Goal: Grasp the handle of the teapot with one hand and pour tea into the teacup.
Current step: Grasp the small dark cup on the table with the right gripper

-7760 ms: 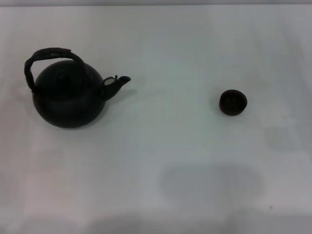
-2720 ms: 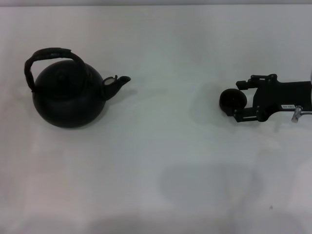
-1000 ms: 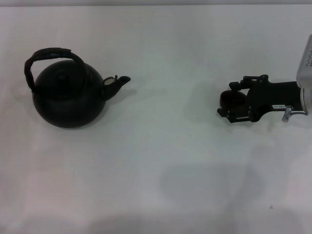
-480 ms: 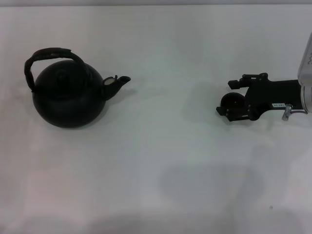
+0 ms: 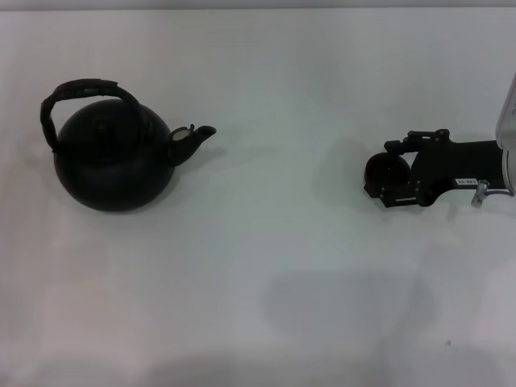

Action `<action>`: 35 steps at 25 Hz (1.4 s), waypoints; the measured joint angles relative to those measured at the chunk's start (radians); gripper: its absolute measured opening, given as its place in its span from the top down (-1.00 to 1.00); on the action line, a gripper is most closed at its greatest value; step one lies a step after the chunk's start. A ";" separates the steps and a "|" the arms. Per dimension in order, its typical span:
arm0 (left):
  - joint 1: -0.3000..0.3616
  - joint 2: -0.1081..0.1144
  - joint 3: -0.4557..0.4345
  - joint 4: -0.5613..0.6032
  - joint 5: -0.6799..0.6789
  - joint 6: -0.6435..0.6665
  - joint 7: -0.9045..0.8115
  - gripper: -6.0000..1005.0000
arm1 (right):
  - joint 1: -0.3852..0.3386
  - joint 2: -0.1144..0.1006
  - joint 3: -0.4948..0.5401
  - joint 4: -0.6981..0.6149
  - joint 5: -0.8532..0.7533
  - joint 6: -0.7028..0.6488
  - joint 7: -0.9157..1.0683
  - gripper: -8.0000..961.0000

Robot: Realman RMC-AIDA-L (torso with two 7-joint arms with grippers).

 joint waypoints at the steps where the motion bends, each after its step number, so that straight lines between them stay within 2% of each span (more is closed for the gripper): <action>1: 0.000 0.000 0.000 0.000 0.000 -0.001 0.000 -0.66 | 0.000 0.000 0.000 0.003 -0.001 -0.002 0.000 -0.63; 20: 0.000 0.000 0.000 -0.003 0.003 -0.005 0.000 -0.65 | 0.007 0.000 0.000 0.020 -0.015 -0.008 -0.012 -0.62; 22: 0.000 0.000 0.000 -0.005 0.003 -0.005 0.000 -0.65 | 0.007 0.000 0.000 0.017 -0.015 -0.009 -0.011 -0.50; 24: 0.000 0.000 0.000 -0.006 0.003 -0.005 0.000 -0.65 | 0.008 0.000 0.001 0.009 -0.015 -0.005 -0.007 -0.51; 30: 0.002 0.000 0.000 -0.006 0.003 -0.005 0.000 -0.65 | 0.009 0.000 0.066 -0.055 -0.001 0.119 0.015 -0.53; 35: 0.001 -0.002 0.001 -0.005 0.003 -0.005 0.000 -0.65 | 0.029 0.003 0.040 -0.112 0.013 0.141 0.087 -0.54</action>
